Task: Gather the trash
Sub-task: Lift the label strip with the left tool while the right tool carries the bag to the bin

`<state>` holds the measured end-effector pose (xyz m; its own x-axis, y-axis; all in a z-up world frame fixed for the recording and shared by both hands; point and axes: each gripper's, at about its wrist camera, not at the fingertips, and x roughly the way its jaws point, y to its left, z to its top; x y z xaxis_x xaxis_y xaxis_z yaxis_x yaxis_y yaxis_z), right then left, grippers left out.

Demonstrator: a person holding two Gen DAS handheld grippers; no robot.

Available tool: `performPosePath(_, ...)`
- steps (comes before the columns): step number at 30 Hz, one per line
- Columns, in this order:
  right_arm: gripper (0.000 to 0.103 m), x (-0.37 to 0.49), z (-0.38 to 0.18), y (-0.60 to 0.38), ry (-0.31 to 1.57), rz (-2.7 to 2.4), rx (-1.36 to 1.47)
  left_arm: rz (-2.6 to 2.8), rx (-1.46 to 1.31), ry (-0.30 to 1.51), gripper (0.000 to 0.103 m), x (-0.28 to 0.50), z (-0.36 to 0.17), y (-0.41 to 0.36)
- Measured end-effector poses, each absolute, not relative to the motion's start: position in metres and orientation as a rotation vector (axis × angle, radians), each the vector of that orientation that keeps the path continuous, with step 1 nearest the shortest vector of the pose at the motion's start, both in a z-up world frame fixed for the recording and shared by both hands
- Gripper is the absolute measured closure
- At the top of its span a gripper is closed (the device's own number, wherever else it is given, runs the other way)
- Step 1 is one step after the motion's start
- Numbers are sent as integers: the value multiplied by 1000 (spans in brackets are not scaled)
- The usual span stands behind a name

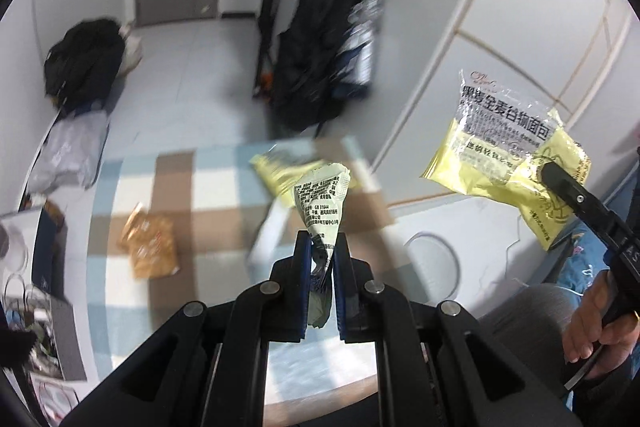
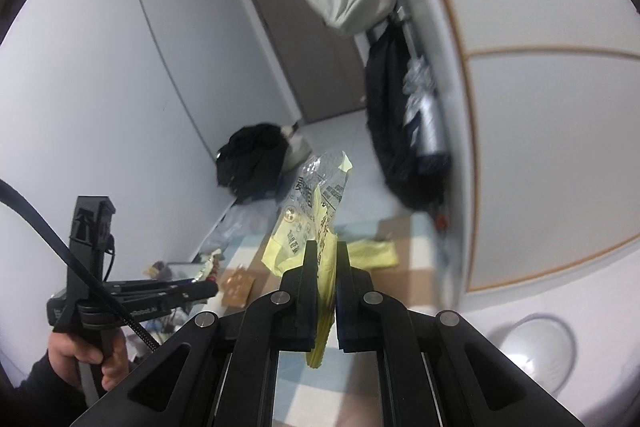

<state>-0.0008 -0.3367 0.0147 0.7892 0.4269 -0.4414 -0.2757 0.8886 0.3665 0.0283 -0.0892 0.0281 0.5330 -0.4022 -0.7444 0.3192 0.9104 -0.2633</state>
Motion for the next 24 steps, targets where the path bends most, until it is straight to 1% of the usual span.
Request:
performPosePath(6, 97, -16, 43, -392, 478, 300, 298, -525, -72, 841, 97, 27, 62, -140)
performPosePath(13, 97, -35, 56, -464, 425, 163, 316, -635, -12, 826, 97, 33, 71, -207)
performPosePath(19, 97, -41, 38, -524, 442, 32, 372, -723, 28, 870, 97, 44, 54, -267)
performPosePath(24, 97, -39, 0, -564, 508, -58, 423, -782, 68, 936, 97, 53, 28, -318)
